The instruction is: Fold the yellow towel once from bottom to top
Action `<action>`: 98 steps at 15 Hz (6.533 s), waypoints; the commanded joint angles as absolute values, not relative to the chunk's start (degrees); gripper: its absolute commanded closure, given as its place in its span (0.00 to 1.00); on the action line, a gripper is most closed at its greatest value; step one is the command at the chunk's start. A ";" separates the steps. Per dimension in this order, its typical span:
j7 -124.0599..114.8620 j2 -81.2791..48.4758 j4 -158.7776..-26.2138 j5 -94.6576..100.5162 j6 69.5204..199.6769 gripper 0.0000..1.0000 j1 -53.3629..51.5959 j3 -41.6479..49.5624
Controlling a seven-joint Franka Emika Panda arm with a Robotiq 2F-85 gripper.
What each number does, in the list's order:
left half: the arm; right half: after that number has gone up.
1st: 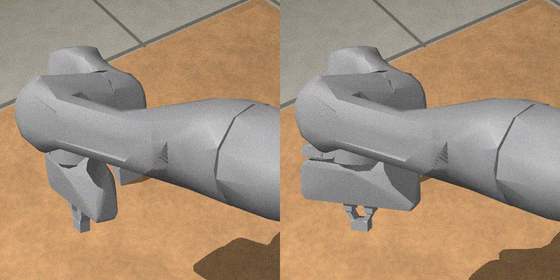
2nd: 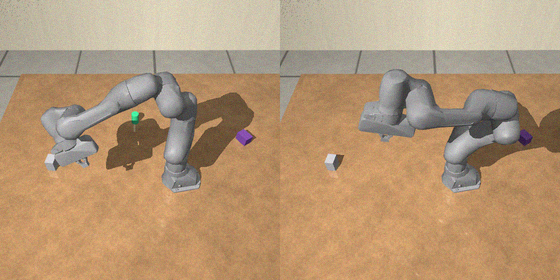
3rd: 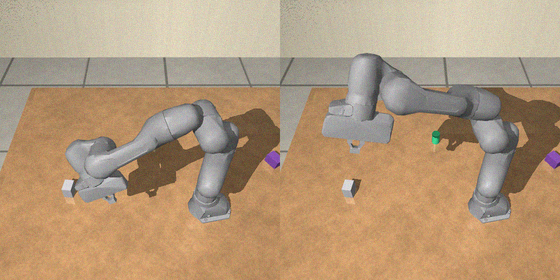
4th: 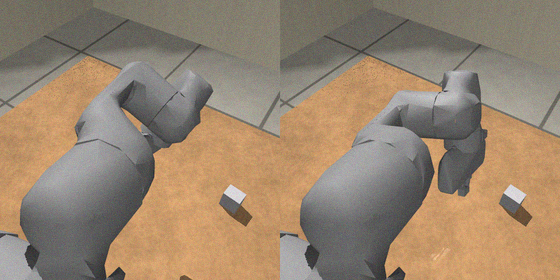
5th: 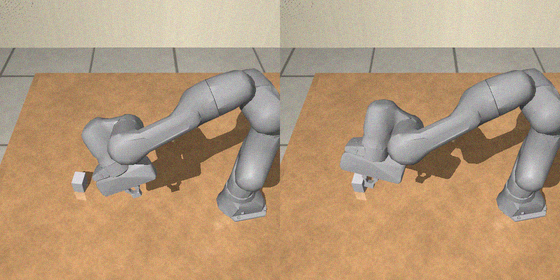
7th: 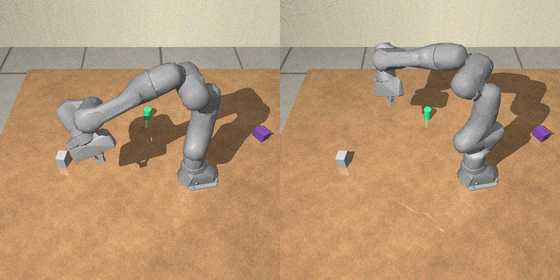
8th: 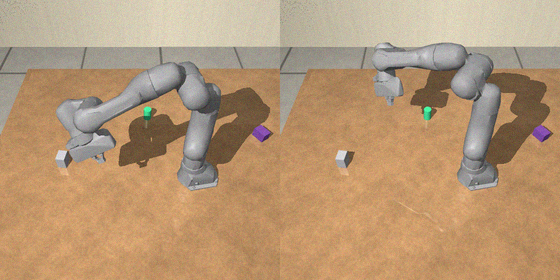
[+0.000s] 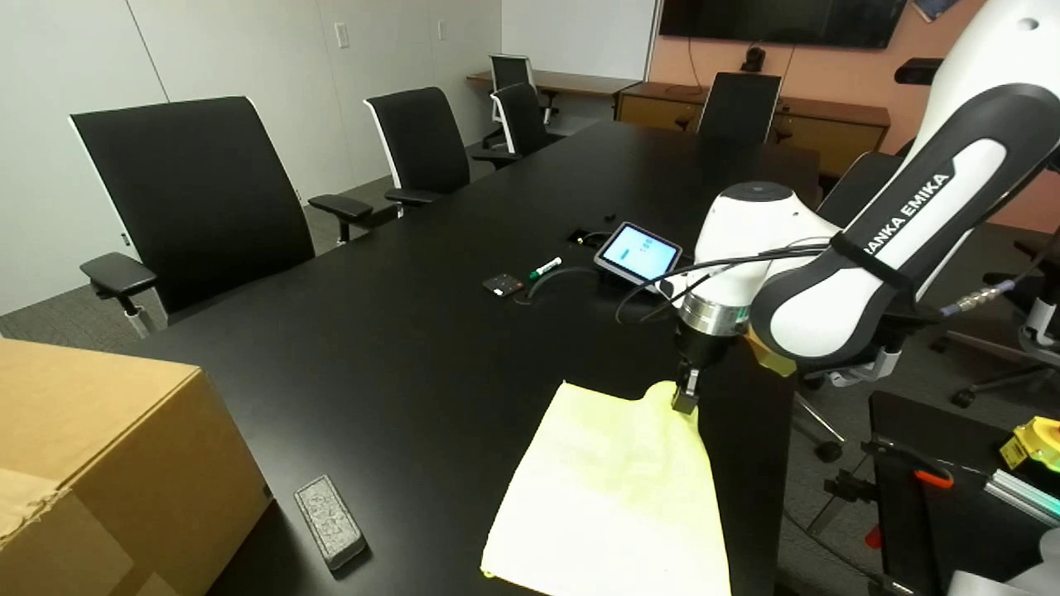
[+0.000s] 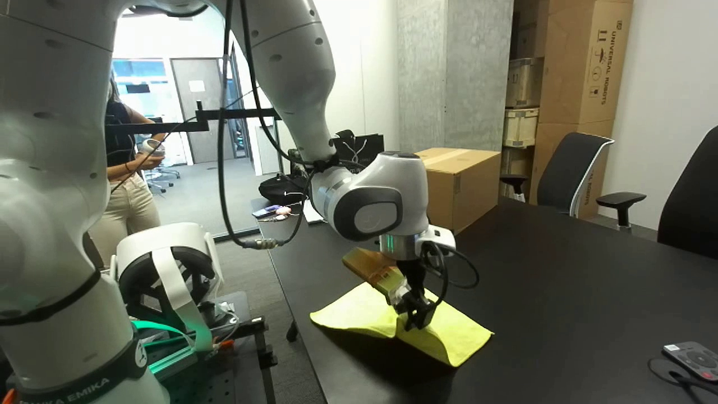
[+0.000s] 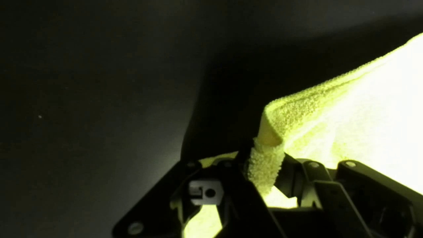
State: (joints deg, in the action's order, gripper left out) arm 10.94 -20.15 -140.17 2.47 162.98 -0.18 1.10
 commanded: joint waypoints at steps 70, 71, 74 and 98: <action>53.68 -30.85 -145.22 36.92 171.49 0.00 -0.87 -14.08; 56.75 -31.41 -145.01 36.83 171.17 0.00 -0.23 -14.77; 65.60 -32.17 -144.31 37.47 170.16 0.00 0.18 -14.81; 73.88 -34.58 -140.33 39.50 175.27 0.00 -10.78 -0.45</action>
State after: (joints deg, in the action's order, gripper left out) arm 76.25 -33.53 -140.66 38.59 173.31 -7.91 -2.56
